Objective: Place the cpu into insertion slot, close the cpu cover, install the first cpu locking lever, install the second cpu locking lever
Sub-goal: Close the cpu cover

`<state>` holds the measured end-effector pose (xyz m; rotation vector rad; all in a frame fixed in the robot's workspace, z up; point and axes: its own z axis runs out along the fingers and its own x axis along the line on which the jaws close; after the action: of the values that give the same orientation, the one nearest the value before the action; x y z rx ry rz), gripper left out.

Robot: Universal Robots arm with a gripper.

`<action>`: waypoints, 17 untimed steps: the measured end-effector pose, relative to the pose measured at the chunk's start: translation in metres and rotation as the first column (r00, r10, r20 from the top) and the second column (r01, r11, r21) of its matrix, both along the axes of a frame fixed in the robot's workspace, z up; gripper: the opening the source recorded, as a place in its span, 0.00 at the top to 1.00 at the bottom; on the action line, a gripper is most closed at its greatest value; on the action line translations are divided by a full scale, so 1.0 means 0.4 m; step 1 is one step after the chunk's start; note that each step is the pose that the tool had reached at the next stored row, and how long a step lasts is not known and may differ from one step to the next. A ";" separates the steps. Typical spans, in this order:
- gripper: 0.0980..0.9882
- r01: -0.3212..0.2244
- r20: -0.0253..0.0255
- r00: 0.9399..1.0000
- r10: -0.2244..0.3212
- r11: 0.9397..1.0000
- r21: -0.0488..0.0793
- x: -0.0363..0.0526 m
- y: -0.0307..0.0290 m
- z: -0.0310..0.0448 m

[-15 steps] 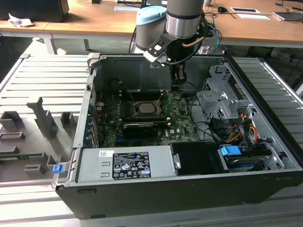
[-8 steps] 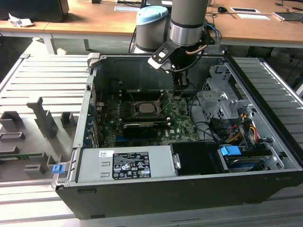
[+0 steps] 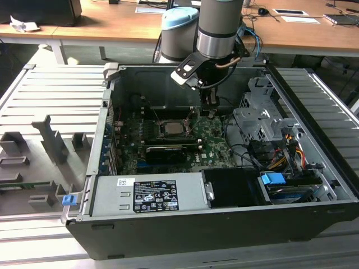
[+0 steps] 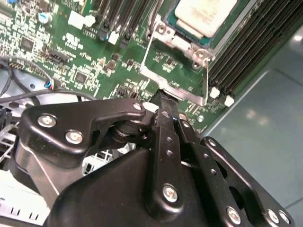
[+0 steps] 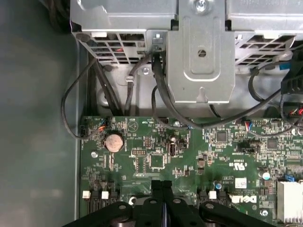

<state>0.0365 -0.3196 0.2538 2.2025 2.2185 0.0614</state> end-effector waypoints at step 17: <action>0.99 0.000 0.000 1.000 0.000 1.000 0.000 -0.026 0.000 0.000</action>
<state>0.0263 -0.3195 0.2538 2.2023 2.2190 0.0612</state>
